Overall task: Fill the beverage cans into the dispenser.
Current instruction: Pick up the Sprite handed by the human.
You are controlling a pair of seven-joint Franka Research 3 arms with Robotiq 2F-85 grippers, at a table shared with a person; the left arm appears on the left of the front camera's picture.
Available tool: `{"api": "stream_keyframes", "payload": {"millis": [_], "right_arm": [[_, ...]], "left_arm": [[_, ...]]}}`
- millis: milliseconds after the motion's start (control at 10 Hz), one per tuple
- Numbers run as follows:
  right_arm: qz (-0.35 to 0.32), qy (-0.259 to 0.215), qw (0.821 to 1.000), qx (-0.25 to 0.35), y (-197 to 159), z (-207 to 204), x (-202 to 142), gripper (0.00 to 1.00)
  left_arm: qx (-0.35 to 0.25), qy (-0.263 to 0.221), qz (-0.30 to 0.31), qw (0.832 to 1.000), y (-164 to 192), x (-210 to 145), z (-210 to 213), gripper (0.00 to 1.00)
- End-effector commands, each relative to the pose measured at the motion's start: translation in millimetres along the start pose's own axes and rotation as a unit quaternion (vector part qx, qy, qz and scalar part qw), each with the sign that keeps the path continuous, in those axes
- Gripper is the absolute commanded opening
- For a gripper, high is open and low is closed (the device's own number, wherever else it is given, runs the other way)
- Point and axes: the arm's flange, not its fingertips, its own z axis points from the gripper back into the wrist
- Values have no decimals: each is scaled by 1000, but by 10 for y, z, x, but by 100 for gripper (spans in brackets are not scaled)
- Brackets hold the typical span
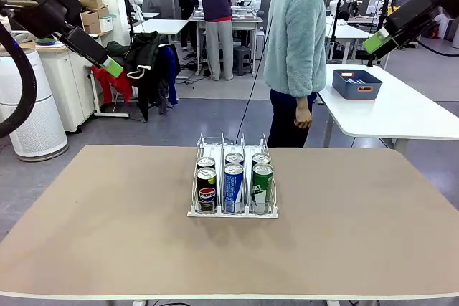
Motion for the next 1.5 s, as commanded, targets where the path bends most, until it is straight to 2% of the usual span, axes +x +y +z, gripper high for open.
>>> {"api": "stream_keyframes", "payload": {"millis": [0,100,300,700,900,1100,1200,1400], "right_arm": [[-1,-3,1000,0,-9,31,-12,100],[42,-23,999,-15,-24,181,75,100],[110,-29,993,-40,-57,473,290,100],[170,-6,982,-81,-240,869,553,100],[173,-8,980,-97,-331,955,602,100],[161,-24,981,-105,-352,930,576,100],[164,-20,981,-99,-318,953,614,100],[164,-20,981,-99,-318,953,614,100]], "left_arm": [[0,-1,0,1000,2,-2,5,100],[12,4,-28,1000,-12,50,135,100],[12,-25,-59,998,43,212,435,100],[40,-32,-101,994,135,431,727,100],[53,-25,-109,992,144,460,757,100],[35,-8,-96,995,108,397,678,100],[45,-37,-100,993,109,489,755,100],[45,-37,-100,993,109,489,755,100]]}}
